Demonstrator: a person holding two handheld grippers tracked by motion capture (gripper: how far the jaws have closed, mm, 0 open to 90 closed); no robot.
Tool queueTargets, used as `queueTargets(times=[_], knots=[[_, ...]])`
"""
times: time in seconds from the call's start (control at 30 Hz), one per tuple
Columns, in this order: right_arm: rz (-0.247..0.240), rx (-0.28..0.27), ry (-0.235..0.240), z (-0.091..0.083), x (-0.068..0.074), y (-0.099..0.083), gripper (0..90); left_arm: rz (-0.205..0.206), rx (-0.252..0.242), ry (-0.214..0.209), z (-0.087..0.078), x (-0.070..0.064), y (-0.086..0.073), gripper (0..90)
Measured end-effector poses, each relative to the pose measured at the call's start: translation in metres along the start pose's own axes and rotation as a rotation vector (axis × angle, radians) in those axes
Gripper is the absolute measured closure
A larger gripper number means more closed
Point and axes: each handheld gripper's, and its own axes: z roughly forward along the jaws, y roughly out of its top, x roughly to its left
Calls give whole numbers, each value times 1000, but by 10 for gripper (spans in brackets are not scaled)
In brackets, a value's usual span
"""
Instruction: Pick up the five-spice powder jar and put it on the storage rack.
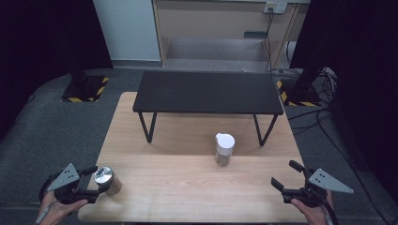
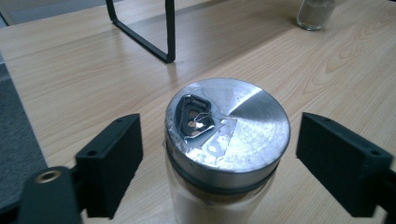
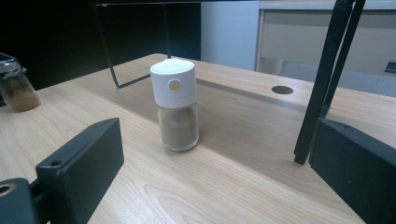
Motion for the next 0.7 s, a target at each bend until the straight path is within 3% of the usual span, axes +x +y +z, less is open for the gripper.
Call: queueTargets(times=[0.07, 0.2, 0.43, 0.5, 0.57, 0.7], knots=[[-1, -1, -1, 0, 0, 0, 35, 0, -4, -4, 3, 1, -1, 182], [1, -1, -2, 0, 0, 0, 35, -2, -43, -12, 7, 3, -7, 327], [-1, -1, -1, 0, 0, 0, 36, 11, -38, -10, 9, 2, -3, 332], [0, -1, -1, 0, 0, 0, 36, -13, -63, -24, 10, 3, -3, 333], [0, -1, -1, 0, 0, 0, 36, -12, -67, -26, 10, 3, -1, 333], [1, 2, 3, 1, 0, 0, 37, -17, -86, -58, 10, 2, 17, 333]])
